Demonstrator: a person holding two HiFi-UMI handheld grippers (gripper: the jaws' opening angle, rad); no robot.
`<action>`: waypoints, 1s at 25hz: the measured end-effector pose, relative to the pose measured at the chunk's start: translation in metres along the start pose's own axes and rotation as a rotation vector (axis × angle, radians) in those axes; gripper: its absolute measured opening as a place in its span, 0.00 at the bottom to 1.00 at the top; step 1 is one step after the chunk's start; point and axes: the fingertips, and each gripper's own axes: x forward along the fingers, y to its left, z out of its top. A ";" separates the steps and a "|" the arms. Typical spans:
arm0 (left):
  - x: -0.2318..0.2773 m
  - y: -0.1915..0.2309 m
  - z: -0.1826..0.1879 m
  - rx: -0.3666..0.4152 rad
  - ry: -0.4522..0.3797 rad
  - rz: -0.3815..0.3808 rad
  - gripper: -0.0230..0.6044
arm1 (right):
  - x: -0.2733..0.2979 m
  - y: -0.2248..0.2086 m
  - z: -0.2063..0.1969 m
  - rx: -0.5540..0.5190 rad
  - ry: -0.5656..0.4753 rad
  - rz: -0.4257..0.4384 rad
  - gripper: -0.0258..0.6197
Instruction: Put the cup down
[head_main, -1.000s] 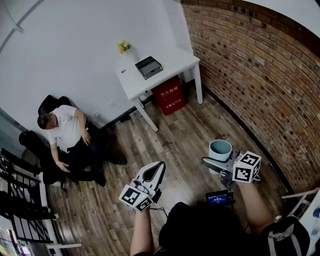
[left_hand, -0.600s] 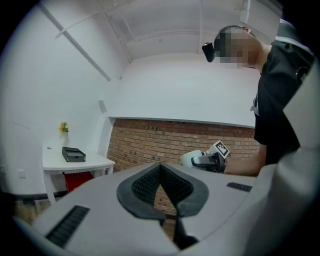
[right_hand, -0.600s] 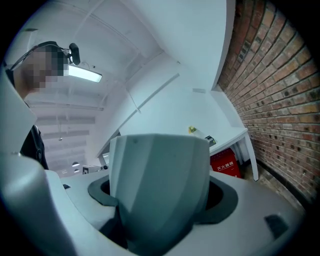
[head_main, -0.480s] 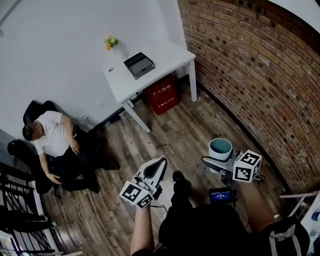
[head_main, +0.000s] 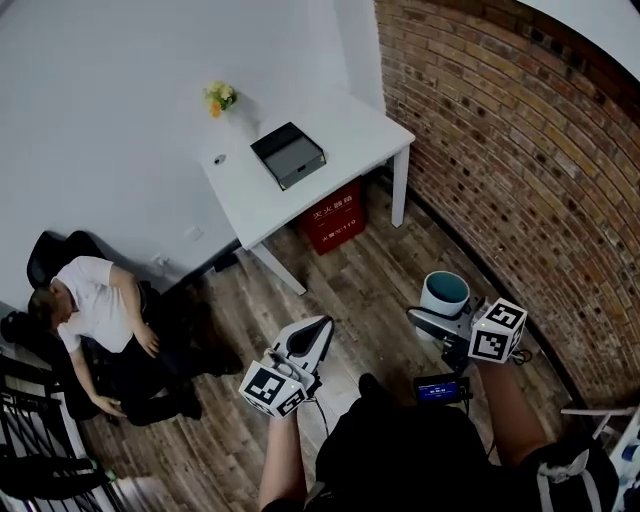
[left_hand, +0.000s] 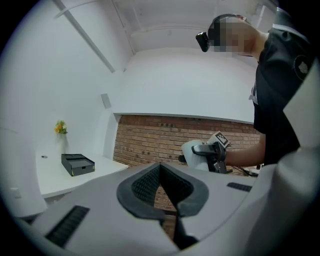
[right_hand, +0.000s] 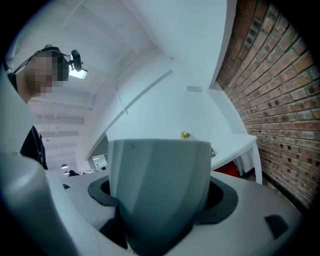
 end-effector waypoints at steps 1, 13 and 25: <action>0.002 0.015 0.003 0.001 0.000 -0.001 0.05 | 0.014 -0.005 0.006 -0.001 -0.001 -0.003 0.67; 0.031 0.118 0.002 -0.036 -0.003 0.009 0.05 | 0.111 -0.067 0.024 0.038 0.026 0.001 0.67; 0.132 0.248 0.013 -0.045 0.004 0.072 0.05 | 0.239 -0.191 0.090 0.045 0.021 0.099 0.67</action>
